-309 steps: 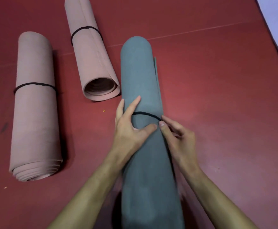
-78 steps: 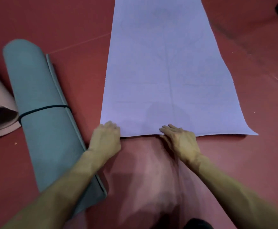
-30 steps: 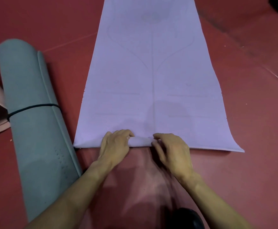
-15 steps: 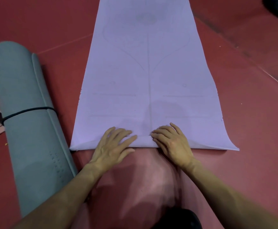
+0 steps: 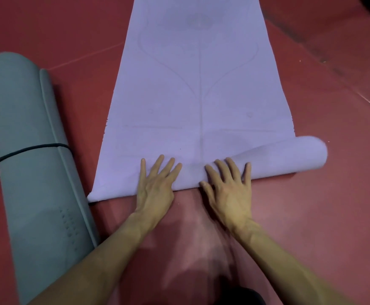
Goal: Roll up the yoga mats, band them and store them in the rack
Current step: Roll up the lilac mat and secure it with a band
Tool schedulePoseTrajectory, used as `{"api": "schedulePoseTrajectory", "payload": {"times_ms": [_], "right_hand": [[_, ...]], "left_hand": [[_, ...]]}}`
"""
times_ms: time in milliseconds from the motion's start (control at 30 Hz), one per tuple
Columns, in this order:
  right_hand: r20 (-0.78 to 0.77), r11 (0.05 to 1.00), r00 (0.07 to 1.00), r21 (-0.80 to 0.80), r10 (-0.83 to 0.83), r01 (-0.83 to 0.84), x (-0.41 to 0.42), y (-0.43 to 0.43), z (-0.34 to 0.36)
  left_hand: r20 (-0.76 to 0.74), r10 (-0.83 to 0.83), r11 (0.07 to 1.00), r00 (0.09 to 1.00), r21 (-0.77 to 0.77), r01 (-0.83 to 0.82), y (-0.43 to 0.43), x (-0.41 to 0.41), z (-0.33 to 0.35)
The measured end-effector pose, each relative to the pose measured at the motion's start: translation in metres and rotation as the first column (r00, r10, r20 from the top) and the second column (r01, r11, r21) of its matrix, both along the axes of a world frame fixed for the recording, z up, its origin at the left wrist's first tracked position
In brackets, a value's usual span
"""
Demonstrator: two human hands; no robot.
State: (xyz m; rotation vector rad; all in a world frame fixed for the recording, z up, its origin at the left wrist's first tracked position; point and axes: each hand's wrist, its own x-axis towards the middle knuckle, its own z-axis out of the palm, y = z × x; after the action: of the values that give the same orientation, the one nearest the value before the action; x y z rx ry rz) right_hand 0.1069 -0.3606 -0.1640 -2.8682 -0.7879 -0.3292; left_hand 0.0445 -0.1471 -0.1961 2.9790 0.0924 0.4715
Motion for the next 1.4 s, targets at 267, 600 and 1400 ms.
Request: {"api": "schedulePoseTrajectory", "payload": {"times_ms": [267, 600, 1400], "right_hand": [[0.004, 0.995, 1.0, -0.098, 0.022, -0.022, -0.005, -0.038, -0.007], [-0.042, 0.982, 0.981, -0.027, -0.189, 0.188, -0.035, -0.045, -0.022], [-0.016, 0.999, 0.999, 0.008, -0.035, 0.035, 0.008, -0.036, -0.011]], "left_hand": [[0.16, -0.193, 0.968, 0.968, -0.129, 0.215, -0.002, -0.02, -0.006], [0.186, -0.317, 0.914, 0.93, -0.201, 0.352, -0.001, 0.017, -0.001], [0.124, -0.054, 0.977, 0.991, -0.198, 0.078, -0.013, 0.009, 0.003]]}}
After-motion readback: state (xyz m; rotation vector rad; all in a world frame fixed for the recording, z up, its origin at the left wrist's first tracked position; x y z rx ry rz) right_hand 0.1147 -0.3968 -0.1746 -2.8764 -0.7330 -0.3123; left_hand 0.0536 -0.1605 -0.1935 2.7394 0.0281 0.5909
